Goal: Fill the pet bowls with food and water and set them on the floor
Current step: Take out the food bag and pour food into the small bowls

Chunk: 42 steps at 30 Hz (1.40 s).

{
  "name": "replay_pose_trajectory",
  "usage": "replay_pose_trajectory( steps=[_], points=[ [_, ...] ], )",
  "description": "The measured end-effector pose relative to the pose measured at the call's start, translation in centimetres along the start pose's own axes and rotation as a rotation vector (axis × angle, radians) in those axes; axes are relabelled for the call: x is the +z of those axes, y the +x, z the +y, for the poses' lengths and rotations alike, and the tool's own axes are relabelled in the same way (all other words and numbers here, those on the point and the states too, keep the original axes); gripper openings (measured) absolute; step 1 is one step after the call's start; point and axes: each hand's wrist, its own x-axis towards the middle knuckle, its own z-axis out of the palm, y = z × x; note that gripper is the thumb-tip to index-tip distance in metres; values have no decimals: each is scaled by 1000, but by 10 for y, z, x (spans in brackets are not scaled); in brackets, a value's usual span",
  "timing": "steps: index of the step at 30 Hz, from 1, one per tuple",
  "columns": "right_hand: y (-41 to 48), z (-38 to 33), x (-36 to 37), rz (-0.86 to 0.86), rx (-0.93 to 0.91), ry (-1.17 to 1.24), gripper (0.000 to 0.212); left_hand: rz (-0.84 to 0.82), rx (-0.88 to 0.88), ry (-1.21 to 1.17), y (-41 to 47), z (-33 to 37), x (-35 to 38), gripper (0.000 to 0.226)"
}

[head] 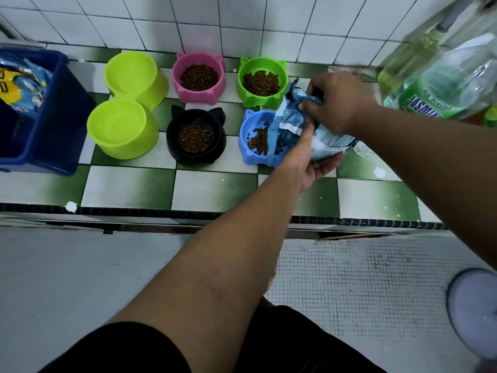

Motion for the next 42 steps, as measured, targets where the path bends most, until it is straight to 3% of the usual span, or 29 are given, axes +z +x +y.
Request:
replay_pose_trajectory(
  steps=[12, 16, 23, 27, 31, 38, 42],
  points=[
    [-9, 5, -4, 2, -28, 69, 24, -4, 21, 72, -5, -3, 0, 81],
    [-24, 10, -3, 57, -14, 176, 22, 3, 37, 161, -12, -1, -4, 73],
    [-62, 19, 14, 158, 172, 458, 21, 104, 57, 382, -31, 6, -13, 77],
    [-72, 19, 24, 104, 283, 609, 21, 172, 97, 502, -42, 12, -18, 66],
    [-82, 15, 38, 73, 370, 889, 7, 222, 147, 645, -53, 18, -23, 62],
    [-97, 4, 58, 157, 508, 1279, 10, 176, 242, 735, -72, 27, -42, 58],
    [-99, 1, 60, 190, 542, 1377, 13, 157, 274, 838, -80, 39, -48, 32]
  ],
)
